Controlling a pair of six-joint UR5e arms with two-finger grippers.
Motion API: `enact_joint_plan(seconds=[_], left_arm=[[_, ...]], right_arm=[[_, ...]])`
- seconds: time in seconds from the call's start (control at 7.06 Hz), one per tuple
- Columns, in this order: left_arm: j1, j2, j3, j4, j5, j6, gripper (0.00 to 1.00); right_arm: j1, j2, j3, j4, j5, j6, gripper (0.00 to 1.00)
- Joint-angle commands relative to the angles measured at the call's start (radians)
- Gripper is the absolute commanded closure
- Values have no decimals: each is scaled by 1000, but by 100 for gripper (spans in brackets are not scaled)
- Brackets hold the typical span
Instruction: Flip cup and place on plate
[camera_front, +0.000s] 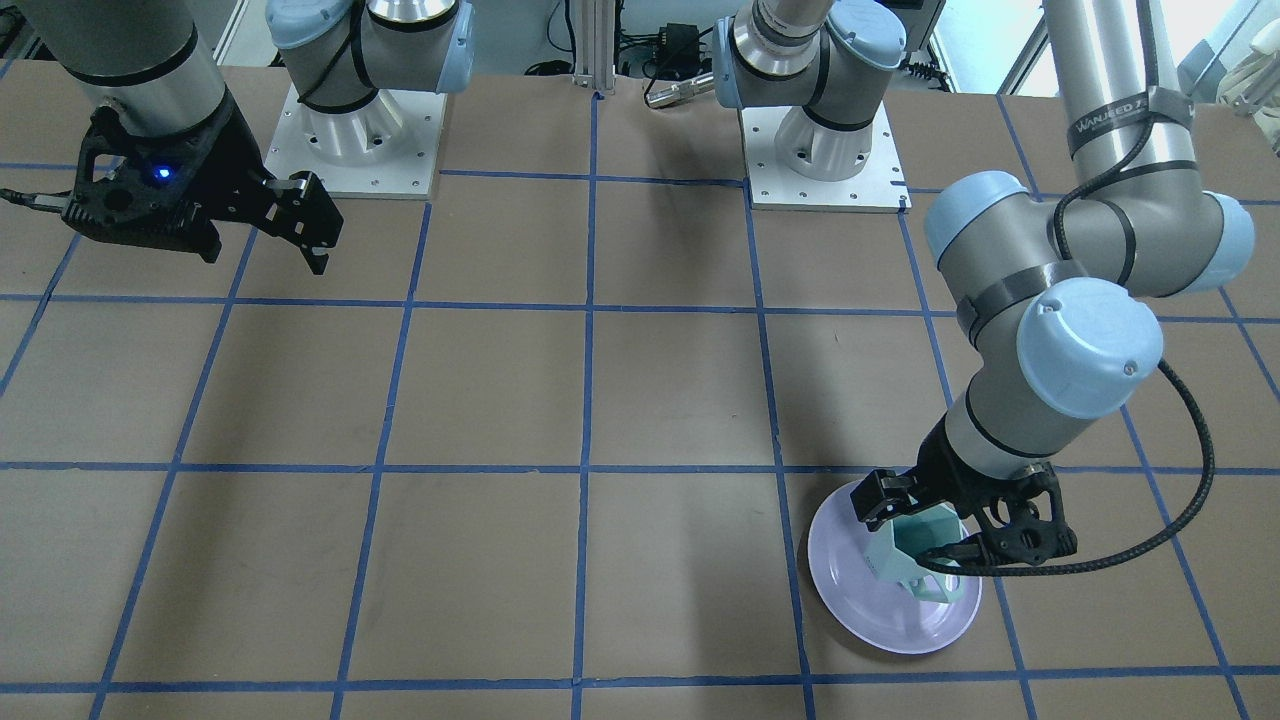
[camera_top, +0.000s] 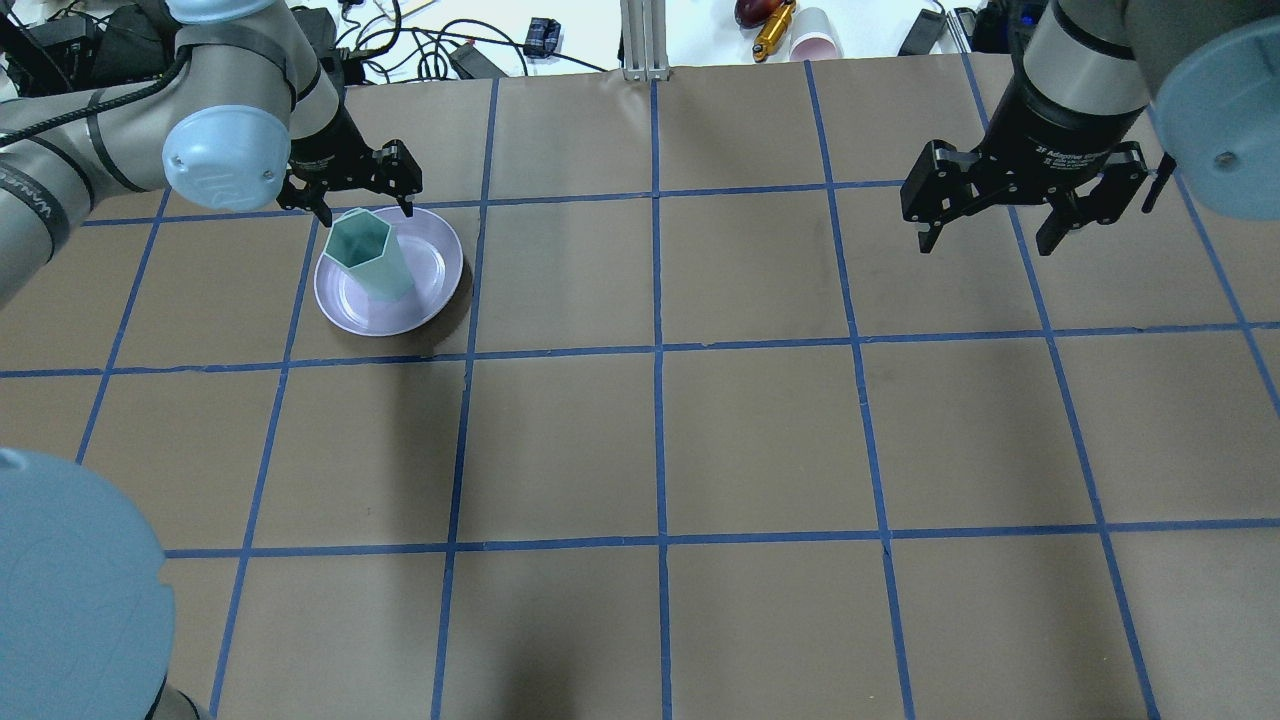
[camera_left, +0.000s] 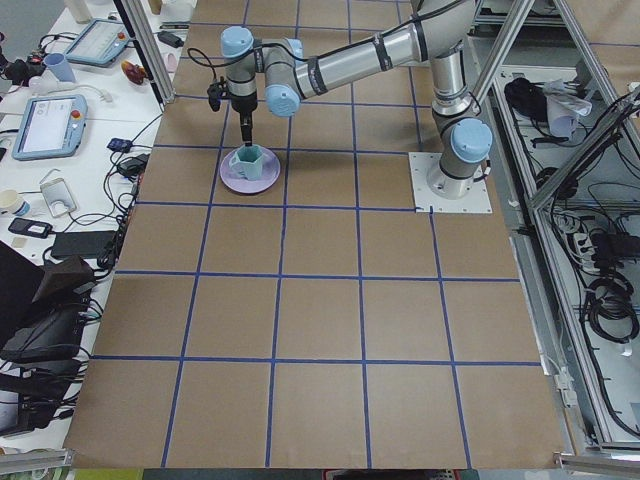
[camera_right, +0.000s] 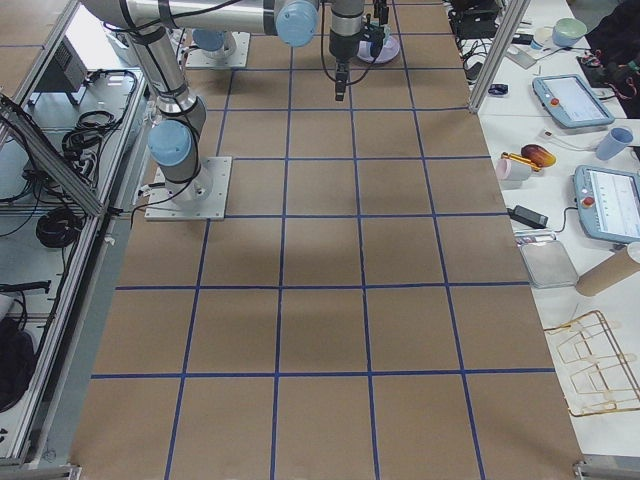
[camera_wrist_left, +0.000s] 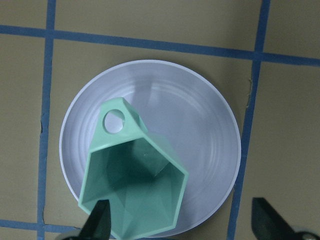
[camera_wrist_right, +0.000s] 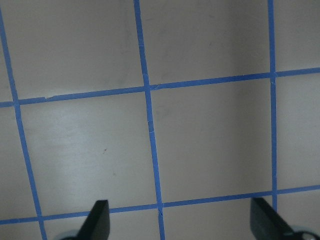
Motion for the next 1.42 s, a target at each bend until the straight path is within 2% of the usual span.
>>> enact_joint_plan(seconds=[0.0,0.71,1.27], left_arm=[[-7,82,-1,-94,11,3,0],[-10,281,-1,-330,-20,6,0],[-77,291,-1,-343,-10,-13,0]], right_arm=[[0,1,0,0,0,0,0],[0,1,0,0,0,0,0],[0,-1,0,0,0,0,0]])
